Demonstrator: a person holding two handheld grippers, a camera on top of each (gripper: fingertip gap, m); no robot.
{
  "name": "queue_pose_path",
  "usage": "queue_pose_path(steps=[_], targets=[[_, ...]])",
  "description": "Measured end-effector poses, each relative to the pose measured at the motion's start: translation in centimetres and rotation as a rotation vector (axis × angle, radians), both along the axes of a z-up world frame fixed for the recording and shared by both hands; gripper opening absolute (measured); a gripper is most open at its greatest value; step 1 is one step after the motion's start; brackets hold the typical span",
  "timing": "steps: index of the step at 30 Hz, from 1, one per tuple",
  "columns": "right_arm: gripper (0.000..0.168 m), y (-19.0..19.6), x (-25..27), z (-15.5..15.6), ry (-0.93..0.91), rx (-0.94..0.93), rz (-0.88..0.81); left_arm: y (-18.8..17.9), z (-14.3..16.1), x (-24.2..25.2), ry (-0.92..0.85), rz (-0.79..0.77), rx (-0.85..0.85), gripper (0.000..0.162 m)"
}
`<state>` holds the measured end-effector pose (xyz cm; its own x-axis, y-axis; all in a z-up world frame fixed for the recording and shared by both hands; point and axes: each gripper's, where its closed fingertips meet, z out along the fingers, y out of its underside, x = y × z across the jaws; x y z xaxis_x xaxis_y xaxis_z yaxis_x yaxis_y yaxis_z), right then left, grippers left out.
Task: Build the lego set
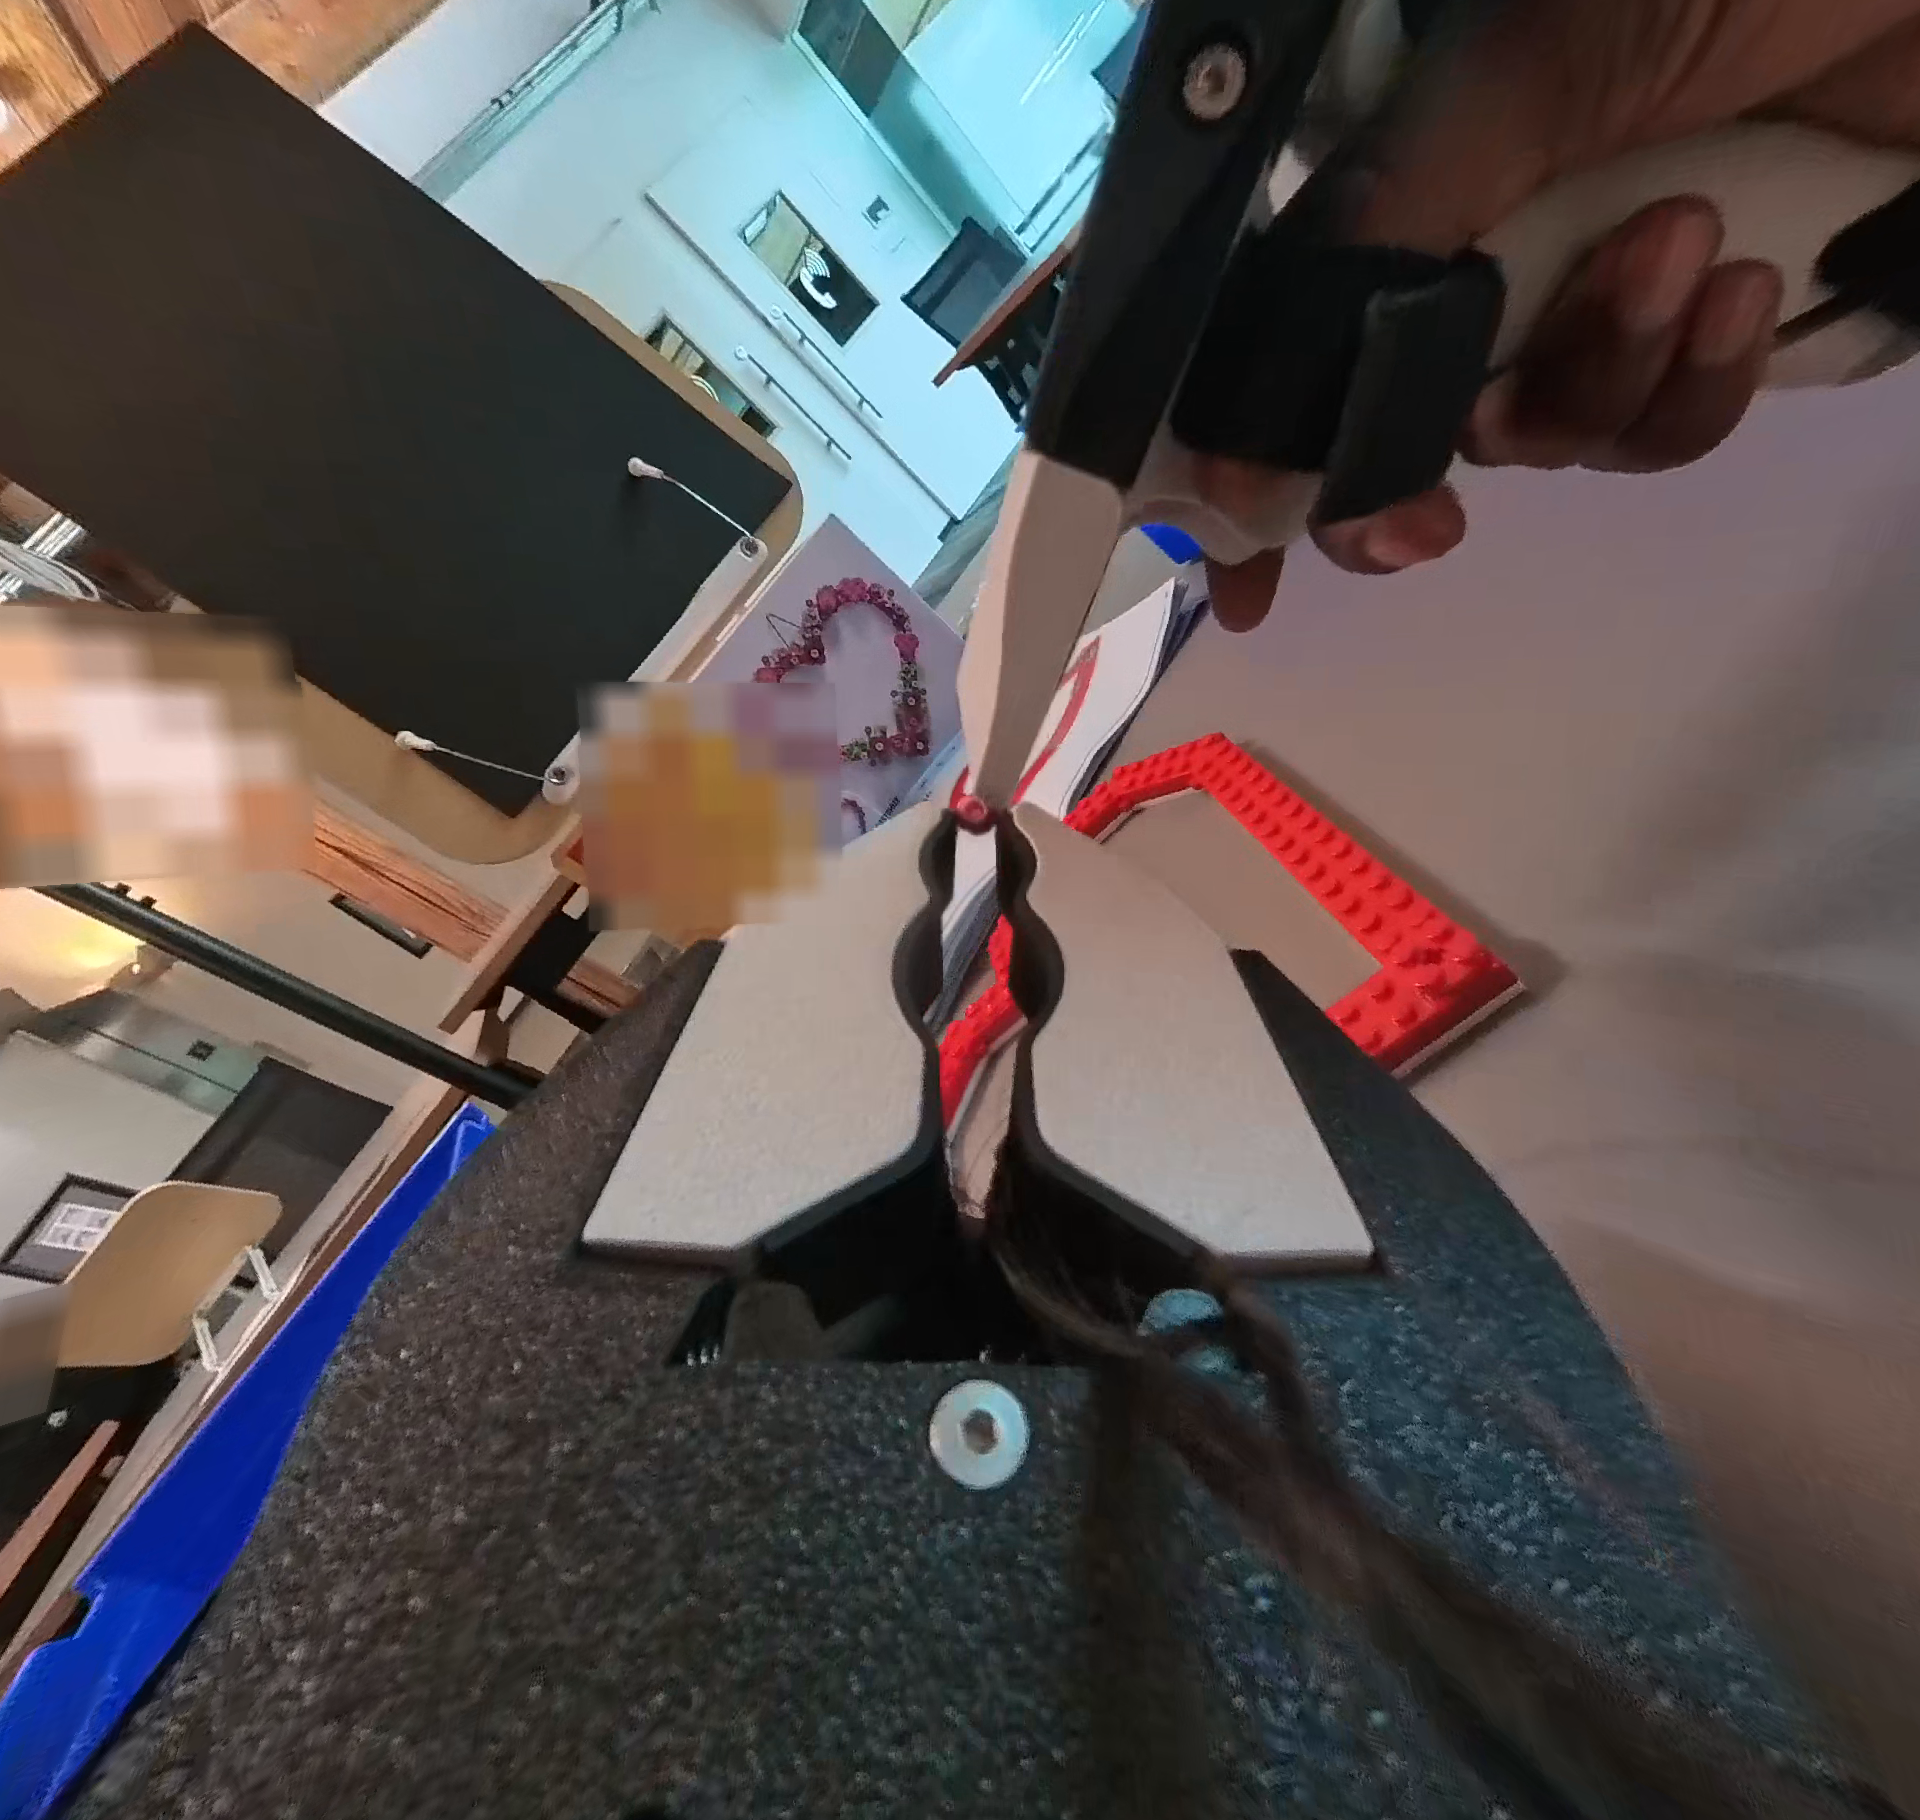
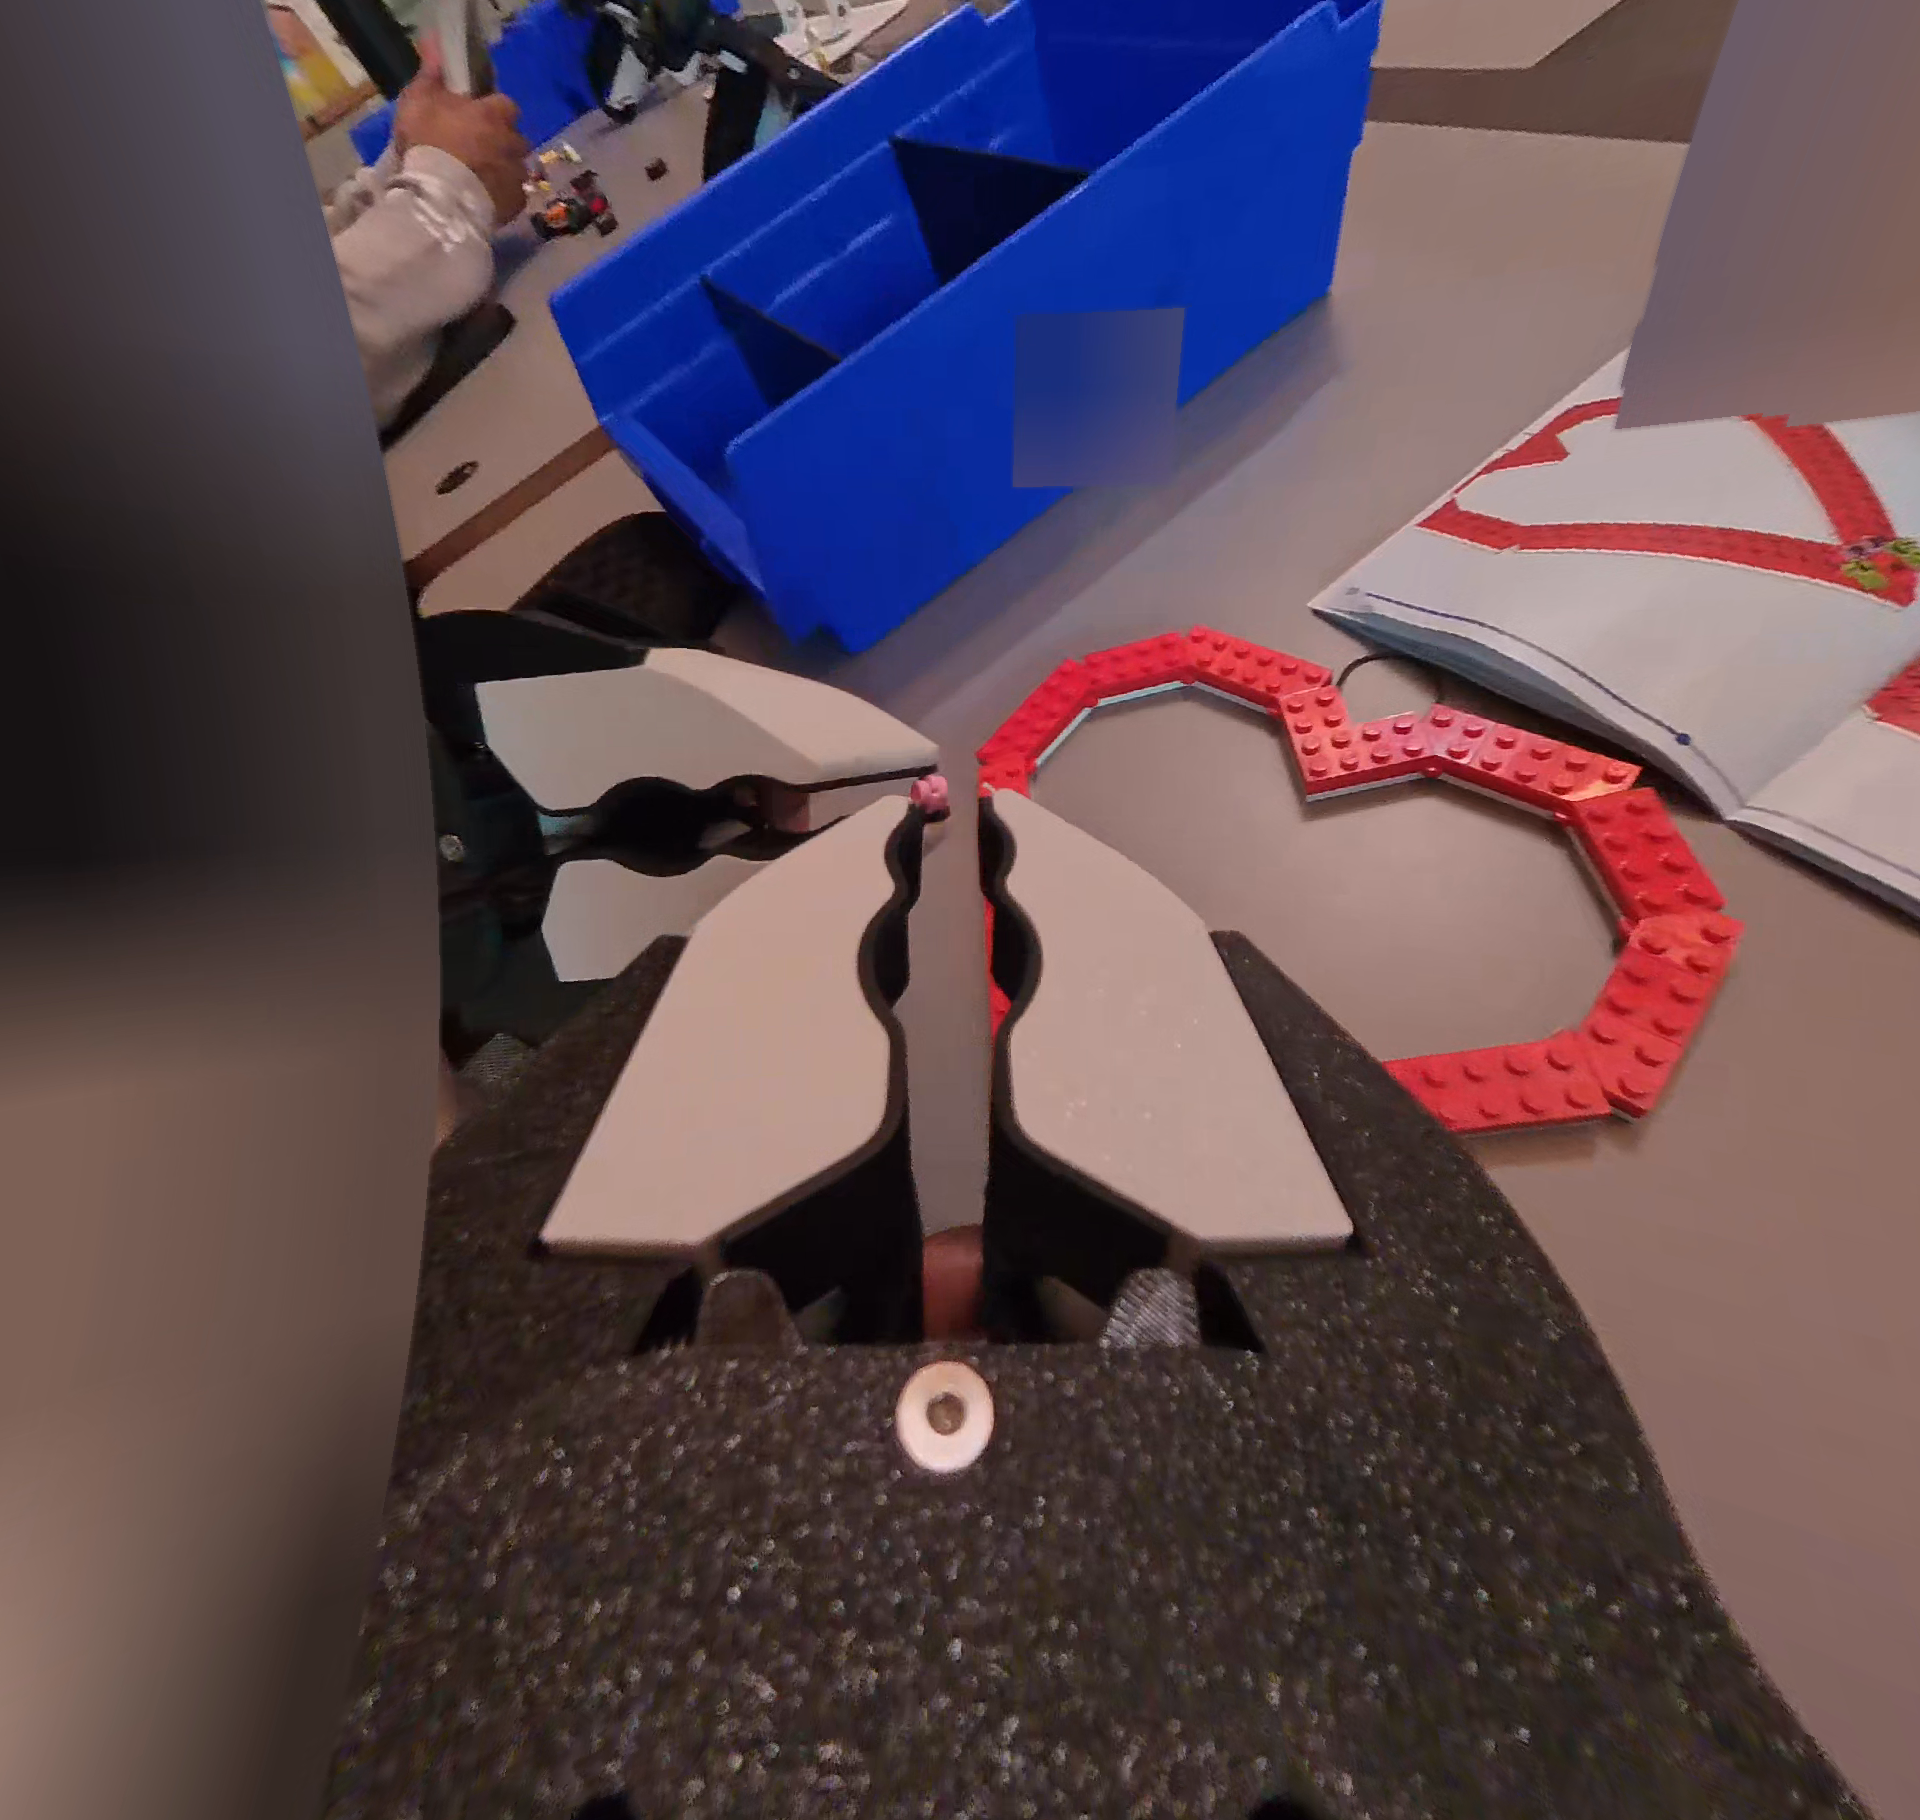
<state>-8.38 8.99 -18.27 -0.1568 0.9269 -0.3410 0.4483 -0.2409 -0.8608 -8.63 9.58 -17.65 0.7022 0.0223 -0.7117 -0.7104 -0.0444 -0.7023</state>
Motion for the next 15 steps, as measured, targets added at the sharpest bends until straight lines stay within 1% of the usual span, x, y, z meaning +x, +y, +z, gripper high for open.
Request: queue_pose_path(steps=[8, 9, 15], targets=[[0.009, -0.7, 0.5, 0.2, 0.004, -0.174, 0.115, -0.1, -0.1, 0.8, 0.011, -0.055, -0.003, 0.006], [0.006, -0.6, 0.5, 0.2, 0.004, -0.187, 0.118, -0.1, 0.0, 0.9, 0.012, -0.059, -0.001, 0.006], [0.005, -0.6, 0.7, 0.1, 0.014, -0.256, 0.152, -0.1, -0.2, 1.1, 0.006, -0.080, -0.006, 0.006]])
